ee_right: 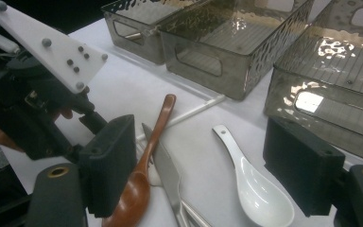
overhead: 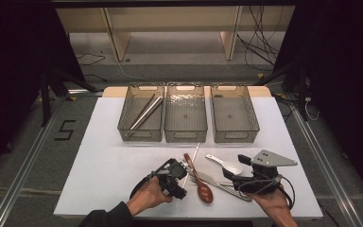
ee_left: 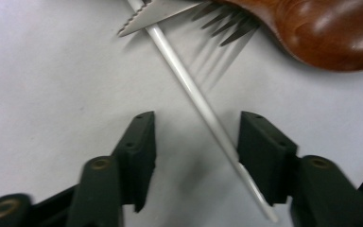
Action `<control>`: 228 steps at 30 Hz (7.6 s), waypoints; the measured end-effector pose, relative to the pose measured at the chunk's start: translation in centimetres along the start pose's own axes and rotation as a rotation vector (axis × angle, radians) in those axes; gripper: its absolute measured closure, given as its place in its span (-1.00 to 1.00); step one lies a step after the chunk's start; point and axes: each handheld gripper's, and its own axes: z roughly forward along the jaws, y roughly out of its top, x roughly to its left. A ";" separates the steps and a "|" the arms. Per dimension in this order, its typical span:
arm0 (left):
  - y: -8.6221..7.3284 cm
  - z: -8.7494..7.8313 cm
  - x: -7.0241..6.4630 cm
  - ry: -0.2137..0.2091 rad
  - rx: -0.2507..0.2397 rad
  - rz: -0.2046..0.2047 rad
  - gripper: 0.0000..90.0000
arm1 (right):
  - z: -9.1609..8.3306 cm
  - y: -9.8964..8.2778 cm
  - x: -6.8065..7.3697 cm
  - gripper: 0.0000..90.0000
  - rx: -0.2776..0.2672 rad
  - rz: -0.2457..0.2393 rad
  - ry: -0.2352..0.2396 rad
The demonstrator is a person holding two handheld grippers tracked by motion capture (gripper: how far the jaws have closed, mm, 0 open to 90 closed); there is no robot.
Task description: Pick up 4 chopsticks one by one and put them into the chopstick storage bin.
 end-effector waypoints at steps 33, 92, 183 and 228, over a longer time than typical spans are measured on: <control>-1.0 -0.9 6.1 -0.033 0.077 -0.093 0.89 | 0.0 0.0 0.0 -0.39 0.000 -0.005 0.001; 2.0 -0.1 7.2 -0.033 0.119 -0.023 0.50 | 0.0 0.0 -0.2 -0.39 -0.001 -0.003 0.000; 0.9 -11.8 20.3 0.146 -0.206 -0.253 0.87 | 0.0 0.0 -0.2 -0.39 0.000 0.006 0.000; 5.0 -8.5 25.9 0.234 -0.188 -0.353 0.87 | 0.0 0.0 -0.2 -0.39 0.001 0.007 0.014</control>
